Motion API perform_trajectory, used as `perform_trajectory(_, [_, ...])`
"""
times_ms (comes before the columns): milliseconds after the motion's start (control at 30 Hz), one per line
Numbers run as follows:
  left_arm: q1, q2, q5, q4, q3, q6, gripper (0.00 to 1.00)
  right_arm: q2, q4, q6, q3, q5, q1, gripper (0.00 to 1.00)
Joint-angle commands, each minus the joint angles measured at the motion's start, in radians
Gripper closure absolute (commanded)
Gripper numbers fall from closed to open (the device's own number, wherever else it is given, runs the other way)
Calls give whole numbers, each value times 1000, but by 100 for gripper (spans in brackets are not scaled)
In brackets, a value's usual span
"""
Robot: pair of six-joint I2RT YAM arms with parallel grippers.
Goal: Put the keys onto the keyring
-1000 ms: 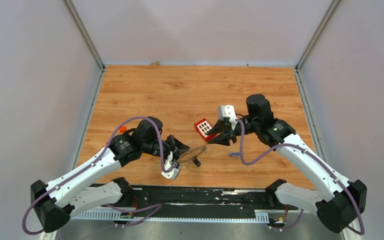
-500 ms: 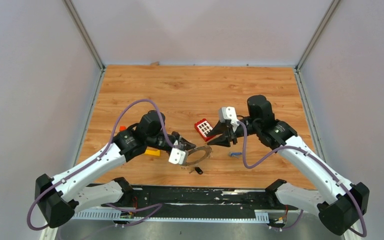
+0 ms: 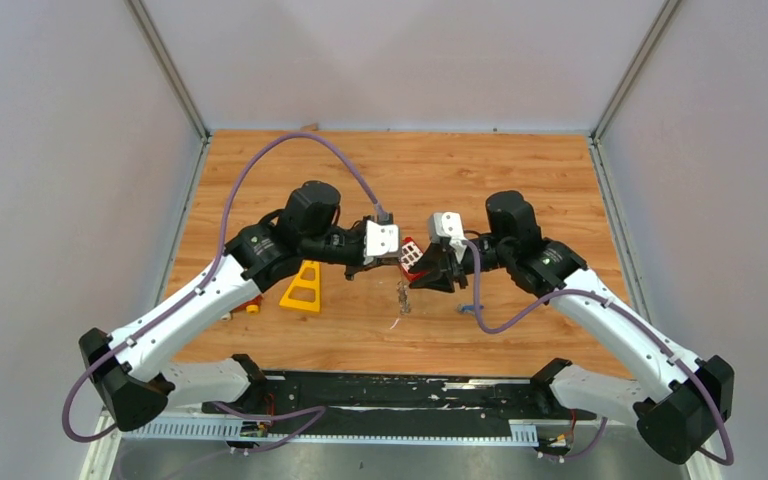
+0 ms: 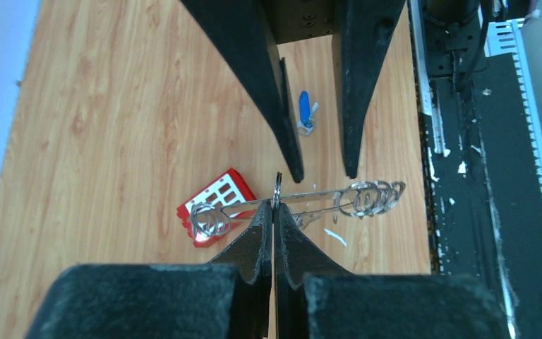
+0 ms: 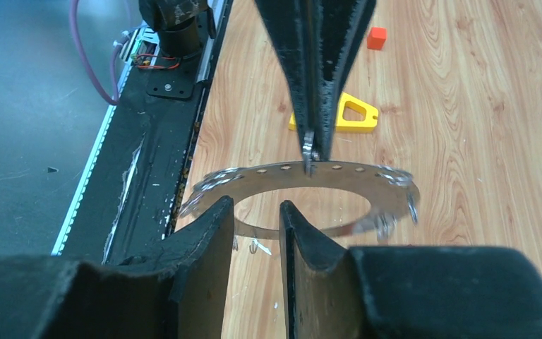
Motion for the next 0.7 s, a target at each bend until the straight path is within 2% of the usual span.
perform_trajectory(0, [-18, 37, -25, -118, 84, -98, 100, 25, 52, 54, 65, 55, 7, 69])
perform_trajectory(233, [-26, 65, -36, -166, 116, -115, 100, 30, 61, 79, 80, 78, 9, 67])
perform_trajectory(400, [-32, 70, -40, -156, 111, -138, 100, 33, 64, 86, 77, 23, 8, 67])
perform_trajectory(667, [-32, 64, -22, -128, 102, -171, 100, 51, 75, 92, 74, 21, 15, 68])
